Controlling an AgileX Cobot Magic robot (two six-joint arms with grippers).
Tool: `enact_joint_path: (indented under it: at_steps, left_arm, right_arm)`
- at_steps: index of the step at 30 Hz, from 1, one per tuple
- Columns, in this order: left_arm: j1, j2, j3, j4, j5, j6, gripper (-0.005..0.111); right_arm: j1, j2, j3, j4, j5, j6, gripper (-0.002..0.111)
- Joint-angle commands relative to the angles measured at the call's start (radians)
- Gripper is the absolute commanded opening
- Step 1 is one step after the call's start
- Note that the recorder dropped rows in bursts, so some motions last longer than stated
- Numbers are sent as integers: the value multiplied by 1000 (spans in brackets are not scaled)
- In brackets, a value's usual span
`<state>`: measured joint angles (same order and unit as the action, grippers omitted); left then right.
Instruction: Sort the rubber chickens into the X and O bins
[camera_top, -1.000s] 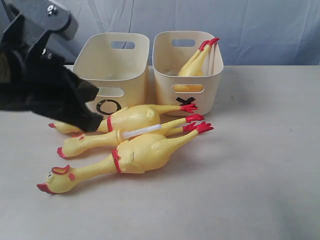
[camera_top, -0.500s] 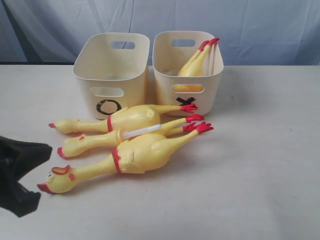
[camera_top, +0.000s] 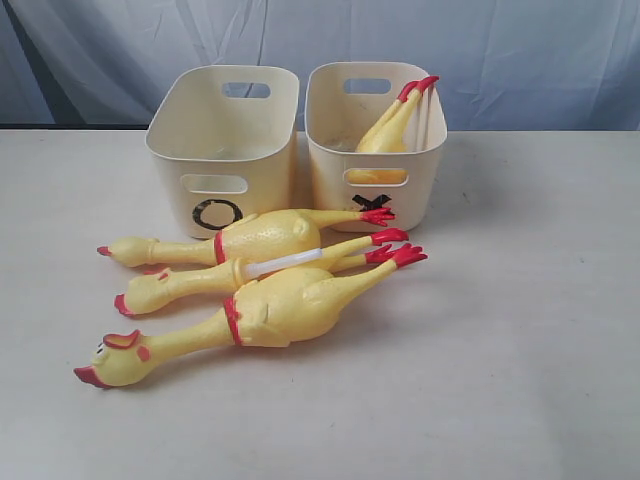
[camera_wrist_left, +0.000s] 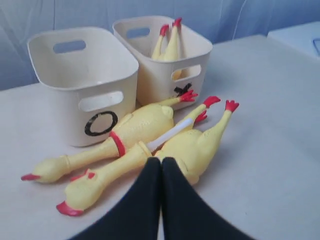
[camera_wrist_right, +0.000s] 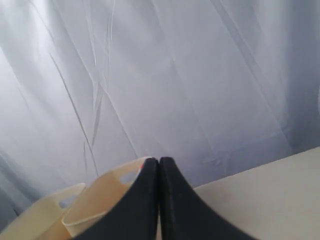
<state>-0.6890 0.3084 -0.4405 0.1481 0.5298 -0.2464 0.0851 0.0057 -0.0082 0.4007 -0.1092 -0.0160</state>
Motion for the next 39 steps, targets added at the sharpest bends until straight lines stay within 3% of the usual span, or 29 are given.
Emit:
enact_joint_path:
  at_steps: [1,6,13,20,26,31,39]
  left_arm:
    - [-2,-132,6,76,42,-7,0]
    - [-2,-243,-31,168,191,-7,0]
    - [-2,-308,-73,326,231,-5,0]
    - [-2,-308,-73,416,204,-3,0]
    - [-2,-308,-33,440,74,-3,0]
    - [-2,-308,14,439,68,-38,0]
    - [-2,-308,53,380,64,-78,0]
  right_arm:
    - [-5,-6,-3,80,31,41,-1]
    - [-5,-6,-80,78,183,39,-1]
    - [-5,123,-214,78,310,-16,-1]
    - [-5,350,-384,118,417,-314,-1]
    - [27,566,-469,345,469,-647,-1]
    - [64,744,-529,485,535,-904,-1]
    - [124,866,-616,548,597,-1115,-1]
